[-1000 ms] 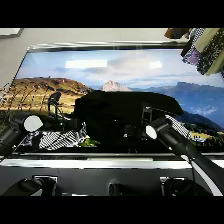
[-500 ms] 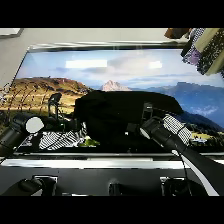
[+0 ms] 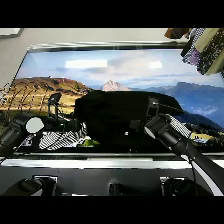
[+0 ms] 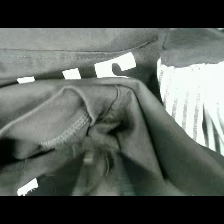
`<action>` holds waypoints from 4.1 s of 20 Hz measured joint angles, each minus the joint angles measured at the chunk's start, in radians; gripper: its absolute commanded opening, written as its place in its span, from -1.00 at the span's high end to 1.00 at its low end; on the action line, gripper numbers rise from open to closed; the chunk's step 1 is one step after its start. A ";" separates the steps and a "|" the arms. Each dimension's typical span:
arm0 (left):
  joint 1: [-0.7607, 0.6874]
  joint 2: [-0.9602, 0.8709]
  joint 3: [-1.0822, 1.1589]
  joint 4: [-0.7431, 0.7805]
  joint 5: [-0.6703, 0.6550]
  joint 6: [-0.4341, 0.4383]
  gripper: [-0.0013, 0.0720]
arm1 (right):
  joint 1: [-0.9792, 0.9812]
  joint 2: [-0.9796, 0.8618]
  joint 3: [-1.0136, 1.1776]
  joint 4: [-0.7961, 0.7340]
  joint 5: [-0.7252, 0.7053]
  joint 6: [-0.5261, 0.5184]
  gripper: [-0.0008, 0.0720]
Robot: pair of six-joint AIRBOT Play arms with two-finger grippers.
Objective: Fold the clothes and pants, and hang the long-sleeved shirts on hangers.
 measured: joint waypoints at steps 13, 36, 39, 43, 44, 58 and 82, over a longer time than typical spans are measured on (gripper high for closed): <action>0.000 -0.040 -0.001 0.007 0.026 0.000 -0.43 | 0.000 -0.161 0.005 0.108 -0.070 -0.188 -0.05; -0.240 -0.100 0.078 -0.081 0.083 -0.059 -0.43 | 0.000 0.212 0.015 0.051 0.174 -0.014 0.89; -0.356 -0.175 0.112 -0.079 0.156 -0.127 -0.43 | 0.000 0.217 0.015 0.055 0.180 -0.004 0.89; -0.469 -0.292 0.168 -0.021 0.217 -0.196 -0.43 | 0.000 0.220 0.015 0.057 0.183 0.019 0.89; -0.485 -0.315 0.177 -0.013 0.225 -0.202 -0.43 | 0.000 0.220 0.015 0.058 0.183 0.022 0.89; -0.491 -0.411 0.199 0.276 0.269 -0.378 -0.42 | 0.000 0.220 0.015 0.079 0.184 0.055 0.89; -0.465 -0.489 0.200 0.136 0.341 -0.377 0.88 | 0.000 0.220 0.015 0.092 0.182 0.077 0.89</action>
